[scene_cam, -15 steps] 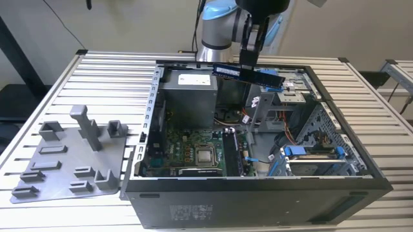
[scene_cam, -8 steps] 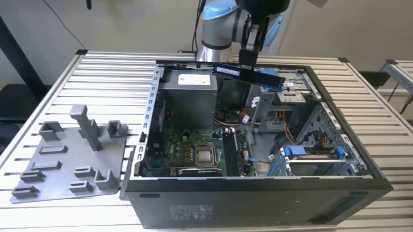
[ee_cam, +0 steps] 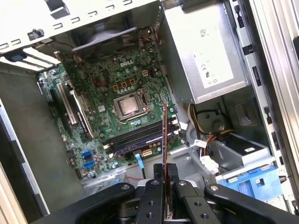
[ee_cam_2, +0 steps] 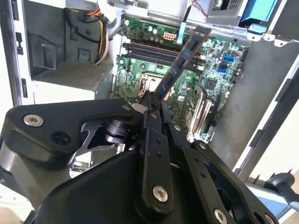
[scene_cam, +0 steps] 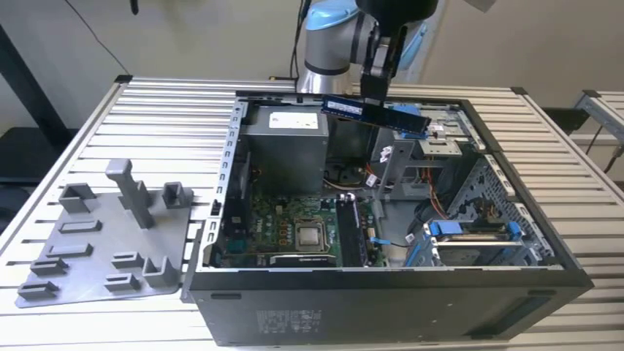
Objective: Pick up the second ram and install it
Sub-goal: 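Insert the second ram into the second slot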
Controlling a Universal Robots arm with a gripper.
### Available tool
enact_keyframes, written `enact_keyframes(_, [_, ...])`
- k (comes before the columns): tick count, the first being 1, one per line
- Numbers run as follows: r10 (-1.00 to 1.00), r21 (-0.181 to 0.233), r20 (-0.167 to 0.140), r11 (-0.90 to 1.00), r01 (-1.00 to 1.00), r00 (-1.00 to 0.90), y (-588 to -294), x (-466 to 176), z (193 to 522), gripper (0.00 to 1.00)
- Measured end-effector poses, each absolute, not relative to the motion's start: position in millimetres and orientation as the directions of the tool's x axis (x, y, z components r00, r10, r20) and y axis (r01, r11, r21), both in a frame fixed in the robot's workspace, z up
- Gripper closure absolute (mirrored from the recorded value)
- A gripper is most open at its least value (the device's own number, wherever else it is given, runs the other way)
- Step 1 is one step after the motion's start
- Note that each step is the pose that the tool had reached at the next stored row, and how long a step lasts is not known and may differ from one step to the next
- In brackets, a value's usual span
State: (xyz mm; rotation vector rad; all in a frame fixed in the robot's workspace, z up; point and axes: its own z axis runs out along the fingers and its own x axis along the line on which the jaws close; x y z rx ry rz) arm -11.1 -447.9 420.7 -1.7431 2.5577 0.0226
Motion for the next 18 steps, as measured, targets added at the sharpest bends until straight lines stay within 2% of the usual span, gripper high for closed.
enact_keyframes(18, [-0.889, -0.014, -0.047, 0.456, -0.890, -0.455, -447.9, -11.1, 420.3, 0.86])
